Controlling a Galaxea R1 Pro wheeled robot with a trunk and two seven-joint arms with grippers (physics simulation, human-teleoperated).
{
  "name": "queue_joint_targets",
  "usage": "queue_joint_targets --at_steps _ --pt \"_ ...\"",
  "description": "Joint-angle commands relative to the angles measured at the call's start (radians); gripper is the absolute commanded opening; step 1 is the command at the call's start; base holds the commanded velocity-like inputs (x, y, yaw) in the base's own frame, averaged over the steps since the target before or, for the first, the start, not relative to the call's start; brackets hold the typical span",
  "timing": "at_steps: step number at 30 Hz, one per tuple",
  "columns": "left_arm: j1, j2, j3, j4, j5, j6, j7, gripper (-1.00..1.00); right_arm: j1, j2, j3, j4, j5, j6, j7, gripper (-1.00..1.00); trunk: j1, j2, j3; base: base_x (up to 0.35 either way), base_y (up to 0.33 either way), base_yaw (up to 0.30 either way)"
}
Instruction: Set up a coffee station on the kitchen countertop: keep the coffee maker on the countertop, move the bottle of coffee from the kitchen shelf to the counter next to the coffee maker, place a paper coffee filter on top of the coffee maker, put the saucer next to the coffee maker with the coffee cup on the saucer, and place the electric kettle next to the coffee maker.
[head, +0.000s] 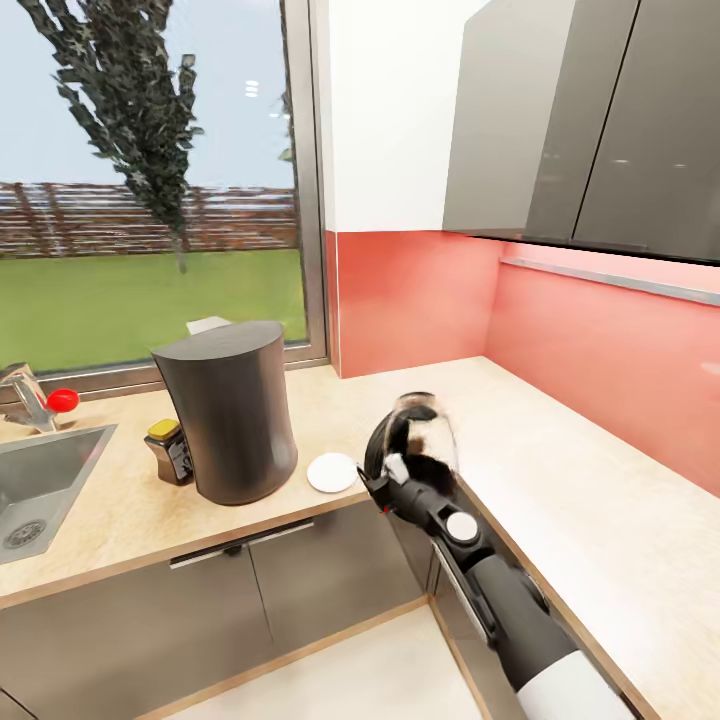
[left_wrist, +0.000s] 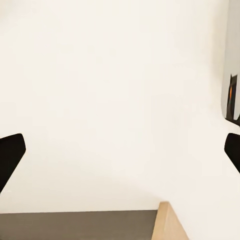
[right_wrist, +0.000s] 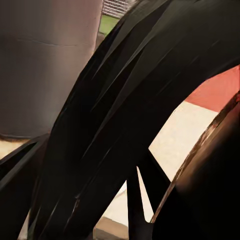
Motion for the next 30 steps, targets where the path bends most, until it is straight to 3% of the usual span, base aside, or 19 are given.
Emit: queue_joint_targets --at_steps 1,4,8,9,15,30 --pt "-0.001 0.000 -0.008 0.002 0.003 0.001 0.002 1.00 -0.001 0.003 0.001 -0.001 0.043 0.001 0.026 -1.00 0.001 -0.002 -0.002 0.000 0.000 0.000" --pt "-0.001 0.000 -0.008 0.002 0.004 0.007 0.001 1.00 -0.001 0.008 0.003 -0.001 0.114 -0.005 0.094 -1.00 0.001 -0.002 -0.002 0.000 0.000 0.000" --pt "-0.001 0.000 -0.007 0.002 0.004 0.011 0.001 1.00 -0.001 0.015 0.016 -0.019 0.141 -0.006 0.129 -1.00 0.001 -0.002 -0.002 0.000 0.000 0.000" --pt "-0.001 0.000 -0.006 0.002 0.004 0.013 0.002 1.00 -0.001 0.018 0.059 -0.046 0.145 -0.004 0.133 -1.00 0.001 -0.002 -0.002 0.000 0.000 0.000" --pt "-0.001 0.000 -0.007 0.003 0.008 0.015 0.003 1.00 -0.001 0.025 0.143 -0.173 0.147 0.006 0.136 -1.00 0.001 -0.002 -0.002 0.001 0.000 0.000" --pt "-0.001 0.001 -0.002 0.003 0.015 0.016 0.002 1.00 -0.001 0.024 0.148 -0.148 0.143 0.003 0.130 -1.00 0.001 -0.002 -0.002 0.147 0.000 0.000"
